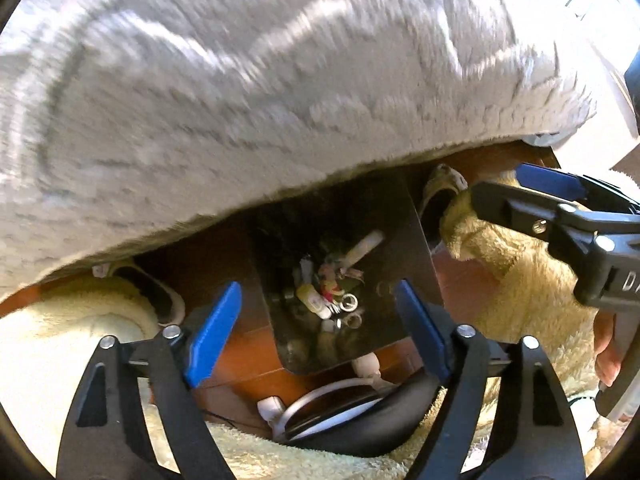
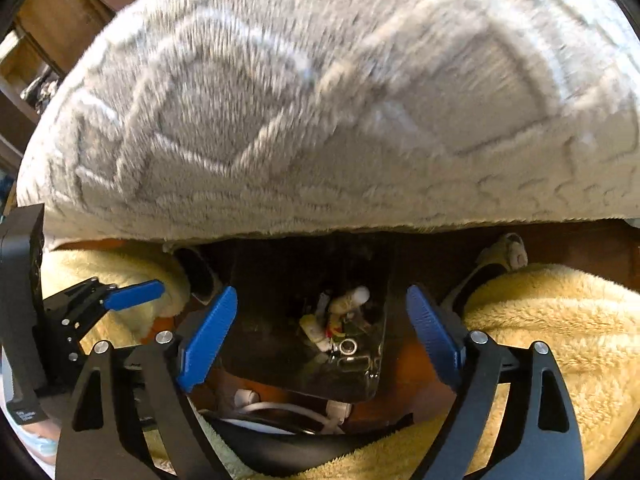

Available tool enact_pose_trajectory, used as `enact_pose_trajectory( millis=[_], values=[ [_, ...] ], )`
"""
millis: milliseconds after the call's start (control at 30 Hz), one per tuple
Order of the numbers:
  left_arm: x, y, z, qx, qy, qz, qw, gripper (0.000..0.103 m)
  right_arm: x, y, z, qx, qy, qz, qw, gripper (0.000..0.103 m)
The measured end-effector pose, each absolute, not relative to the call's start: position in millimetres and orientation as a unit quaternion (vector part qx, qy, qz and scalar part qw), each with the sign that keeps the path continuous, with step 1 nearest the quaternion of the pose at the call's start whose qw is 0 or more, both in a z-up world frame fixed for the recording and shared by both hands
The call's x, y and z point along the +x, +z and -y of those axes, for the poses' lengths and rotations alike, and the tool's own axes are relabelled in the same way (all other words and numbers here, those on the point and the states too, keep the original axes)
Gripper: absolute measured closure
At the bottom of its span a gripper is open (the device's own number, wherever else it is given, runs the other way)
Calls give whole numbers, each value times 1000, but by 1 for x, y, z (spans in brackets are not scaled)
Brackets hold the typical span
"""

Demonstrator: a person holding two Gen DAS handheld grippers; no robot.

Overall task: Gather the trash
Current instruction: 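Lower the spool and tube into the dark bin and open both grippers, then raise both open grippers back over the black box and wipes pack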

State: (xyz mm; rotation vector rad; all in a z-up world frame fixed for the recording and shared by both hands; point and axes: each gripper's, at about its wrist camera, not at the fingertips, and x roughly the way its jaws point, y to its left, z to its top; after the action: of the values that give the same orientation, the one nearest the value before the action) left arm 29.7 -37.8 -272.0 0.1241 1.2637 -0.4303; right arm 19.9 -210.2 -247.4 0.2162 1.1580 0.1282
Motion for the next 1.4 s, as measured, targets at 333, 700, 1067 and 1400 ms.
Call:
enact_pose_trajectory(
  millis=[333,700,1067,1400],
  values=[
    [24,-196,20,56,-176,-512,839,14,4,-184,234,98,18,-474,875,5],
    [59,-130,9,68,-151,-451,877,13,38,-122,253,67,-9,-416,907,5],
    [155,-100,28,70,-132,-437,887,11,135,-108,255,43,-26,-417,908,5],
    [244,-88,55,75,-119,-425,894,11,252,-95,258,81,-23,-415,906,5]
  ],
)
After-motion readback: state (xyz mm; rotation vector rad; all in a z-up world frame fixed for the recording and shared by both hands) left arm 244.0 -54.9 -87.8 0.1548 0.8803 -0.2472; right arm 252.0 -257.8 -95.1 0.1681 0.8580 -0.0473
